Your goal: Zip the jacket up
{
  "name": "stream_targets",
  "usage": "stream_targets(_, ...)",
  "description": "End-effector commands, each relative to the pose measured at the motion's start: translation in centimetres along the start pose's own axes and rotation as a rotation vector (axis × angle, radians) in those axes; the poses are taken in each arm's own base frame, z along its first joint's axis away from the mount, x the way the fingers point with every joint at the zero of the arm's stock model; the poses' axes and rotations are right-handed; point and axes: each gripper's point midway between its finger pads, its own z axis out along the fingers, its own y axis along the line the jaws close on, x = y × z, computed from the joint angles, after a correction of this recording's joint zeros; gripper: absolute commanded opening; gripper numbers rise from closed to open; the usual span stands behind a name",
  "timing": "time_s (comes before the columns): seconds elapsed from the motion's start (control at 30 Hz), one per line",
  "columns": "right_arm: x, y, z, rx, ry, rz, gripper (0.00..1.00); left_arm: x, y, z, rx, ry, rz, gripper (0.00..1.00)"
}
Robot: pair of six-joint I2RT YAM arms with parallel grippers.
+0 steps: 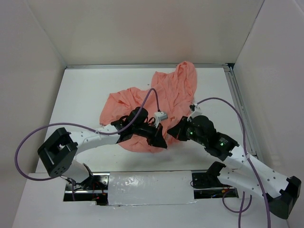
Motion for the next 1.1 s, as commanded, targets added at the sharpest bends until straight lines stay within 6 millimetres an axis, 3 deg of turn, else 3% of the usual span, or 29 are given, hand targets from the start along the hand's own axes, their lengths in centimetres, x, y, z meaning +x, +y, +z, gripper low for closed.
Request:
stream_targets(0.0, -2.8, 1.2, -0.4, -0.031, -0.116, 0.061, 0.00, -1.3, -1.5, 0.3, 0.047, -0.041, 0.035, 0.00)
stream_targets(0.23, -7.0, 0.2, -2.5, 0.026, -0.281, 0.120, 0.00, 2.2, -2.0, 0.0, 0.030, -0.001, -0.029, 0.00)
stream_targets(0.37, -7.6, -0.3, -3.2, 0.029, -0.304, 0.112, 0.00, 3.2, -2.0, -0.1, -0.007, 0.014, -0.047, 0.00)
stream_targets(0.43, -6.9, -0.9, -3.1, 0.044, -0.274, 0.099, 0.00, 3.1, -2.0, -0.2, -0.017, 0.025, -0.062, 0.00)
stream_targets(0.47, -6.5, -1.3, -3.0, 0.052, -0.258, 0.093, 0.00, 3.1, -1.8, -0.2, -0.033, 0.030, -0.067, 0.04)
stream_targets(0.5, -5.8, -2.1, -2.8, 0.083, -0.231, 0.093, 0.00, 2.3, -1.9, -0.2, -0.041, 0.022, -0.058, 0.17)
stream_targets(0.53, -5.2, -2.5, -2.6, 0.096, -0.203, 0.080, 0.00, 2.8, -1.4, -0.3, -0.078, 0.046, -0.085, 0.32)
stream_targets(0.57, -4.7, -2.9, -2.5, 0.112, -0.182, 0.078, 0.00, 2.6, -0.7, -0.4, -0.123, 0.041, -0.087, 0.53)
stream_targets(0.63, -3.2, -4.6, -2.1, 0.174, -0.131, 0.078, 0.00, 2.7, 0.1, -0.8, -0.186, 0.048, -0.104, 0.70)
stream_targets(0.67, -2.8, -5.2, -2.0, 0.194, -0.119, 0.079, 0.00, 2.5, 1.0, -1.1, -0.244, 0.034, -0.104, 0.84)
stream_targets(0.7, -1.9, -6.2, -1.8, 0.230, -0.095, 0.084, 0.00, 2.3, 1.4, -1.3, -0.275, 0.029, -0.112, 0.89)
stream_targets(0.9, -0.4, -9.0, -1.7, 0.325, -0.049, 0.076, 0.00, 3.0, 6.0, -3.6, -0.490, 0.074, -0.139, 0.94)
stream_targets(1.07, 0.1, -9.6, -1.6, 0.326, -0.026, 0.065, 0.00, 3.3, 7.6, -3.5, -0.509, 0.135, -0.004, 0.97)
